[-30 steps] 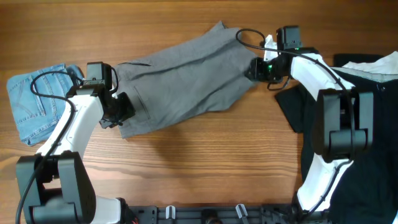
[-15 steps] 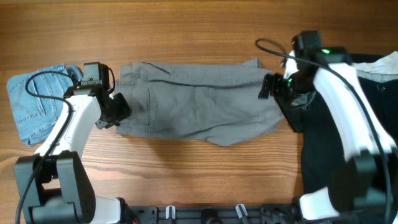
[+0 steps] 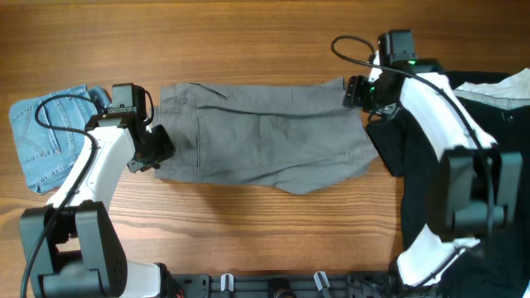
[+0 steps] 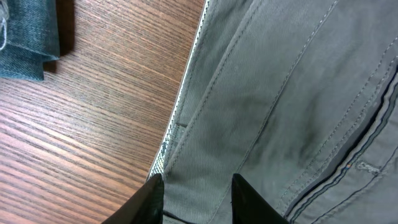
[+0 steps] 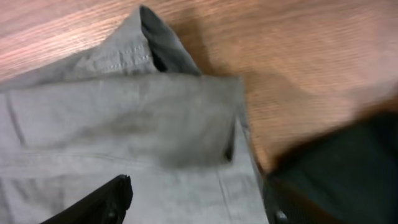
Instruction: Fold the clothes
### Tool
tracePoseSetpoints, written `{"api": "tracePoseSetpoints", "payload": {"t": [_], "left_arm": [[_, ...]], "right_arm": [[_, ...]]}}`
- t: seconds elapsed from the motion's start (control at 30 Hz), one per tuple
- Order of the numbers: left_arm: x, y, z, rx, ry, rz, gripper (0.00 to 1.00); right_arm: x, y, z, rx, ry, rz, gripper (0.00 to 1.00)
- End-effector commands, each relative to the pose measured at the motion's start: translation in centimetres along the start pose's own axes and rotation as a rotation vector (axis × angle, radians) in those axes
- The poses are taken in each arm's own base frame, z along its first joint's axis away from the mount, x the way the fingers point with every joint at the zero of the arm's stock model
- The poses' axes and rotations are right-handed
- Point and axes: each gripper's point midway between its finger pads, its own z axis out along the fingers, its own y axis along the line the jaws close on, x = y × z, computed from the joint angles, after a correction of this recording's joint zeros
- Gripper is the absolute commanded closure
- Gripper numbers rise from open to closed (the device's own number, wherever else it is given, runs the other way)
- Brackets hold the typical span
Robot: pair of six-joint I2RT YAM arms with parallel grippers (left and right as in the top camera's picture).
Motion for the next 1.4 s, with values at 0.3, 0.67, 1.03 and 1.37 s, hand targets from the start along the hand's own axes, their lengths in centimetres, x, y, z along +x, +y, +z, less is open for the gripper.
{"api": "tracePoseSetpoints", "payload": {"t": [0.3, 0.67, 1.03, 1.37], "left_arm": [[-9.4, -5.5, -6.3, 0.169, -0.353, 0.304, 0.22], [-13.5, -8.5, -0.3, 0.249, -0.427, 0.454, 0.24], [-14.7, -9.1, 3.5, 0.426, -0.411, 0.443, 0.45], [-13.4, -10.2, 5.6, 0.515, -0.348, 0.454, 0.58]], "right_arm": [[-2.4, 1.2, 0.1, -0.066, -0.084, -0.099, 0.96], [-2.1, 2.6, -1.9, -0.134, -0.094, -0.131, 0.93], [-2.0, 2.6, -1.9, -0.133, -0.09, -0.129, 0.92], [-1.8, 2.5, -1.9, -0.131, -0.082, -0.127, 0.92]]}}
